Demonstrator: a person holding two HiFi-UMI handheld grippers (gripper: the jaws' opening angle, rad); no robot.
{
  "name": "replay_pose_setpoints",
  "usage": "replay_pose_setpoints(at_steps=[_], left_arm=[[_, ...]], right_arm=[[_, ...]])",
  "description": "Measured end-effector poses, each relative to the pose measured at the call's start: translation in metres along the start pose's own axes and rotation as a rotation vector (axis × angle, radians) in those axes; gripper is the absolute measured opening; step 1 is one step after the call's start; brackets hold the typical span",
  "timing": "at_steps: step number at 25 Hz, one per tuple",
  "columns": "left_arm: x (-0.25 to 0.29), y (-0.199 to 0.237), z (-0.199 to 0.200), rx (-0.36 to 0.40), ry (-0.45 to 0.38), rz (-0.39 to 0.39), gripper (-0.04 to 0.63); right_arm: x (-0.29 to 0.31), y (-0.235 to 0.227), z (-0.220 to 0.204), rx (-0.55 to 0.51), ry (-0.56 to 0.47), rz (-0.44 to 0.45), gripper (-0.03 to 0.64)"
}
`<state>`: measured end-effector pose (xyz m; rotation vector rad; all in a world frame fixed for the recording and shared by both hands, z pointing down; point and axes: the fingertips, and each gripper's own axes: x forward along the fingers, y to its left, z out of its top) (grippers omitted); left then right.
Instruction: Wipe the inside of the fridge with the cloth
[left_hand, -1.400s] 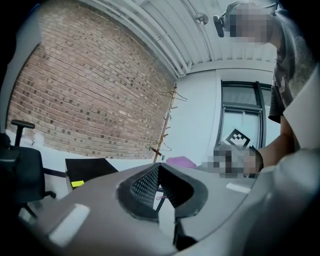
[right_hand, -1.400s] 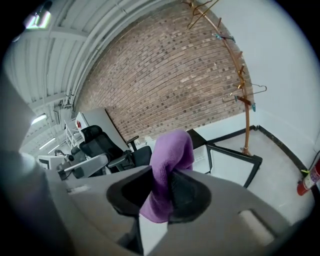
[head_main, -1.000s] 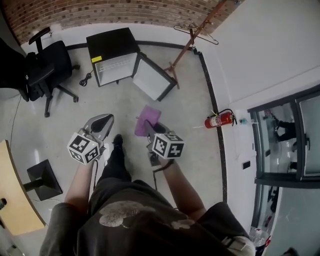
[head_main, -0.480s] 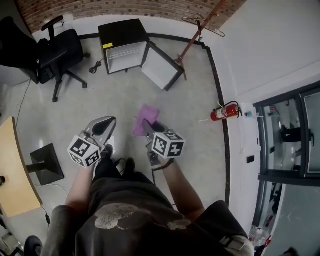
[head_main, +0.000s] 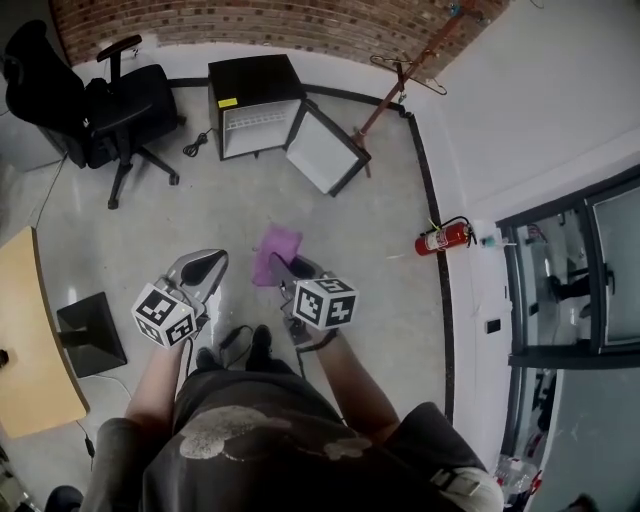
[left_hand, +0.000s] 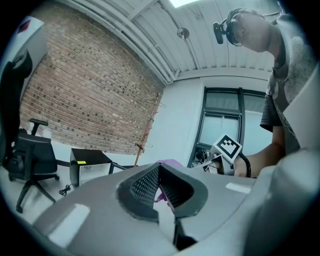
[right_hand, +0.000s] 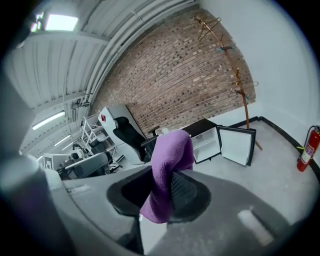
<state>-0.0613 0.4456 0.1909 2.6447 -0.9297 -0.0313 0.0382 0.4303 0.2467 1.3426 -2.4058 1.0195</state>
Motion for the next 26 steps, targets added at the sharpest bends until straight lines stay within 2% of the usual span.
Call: replay_pose_setpoints(at_steps=[8,20,26], left_arm=[[-0.045,0.008,0.013,0.023,-0.002,-0.050,0.017],[-0.078,0.001,0.004,0.007,0.024,-0.092,0.017],[-0.089,0.002,0.011,0.016,0.009,-0.080,0.017]], right_arm=[[0.004,0.050,-0.012,-0.008,-0.015,-0.037,0.072],[-0.007,0.069,-0.050,0.011,0.033,-0.091,0.072],[-0.011,0.072,-0.044,-0.003,0.027,-0.100,0.072]])
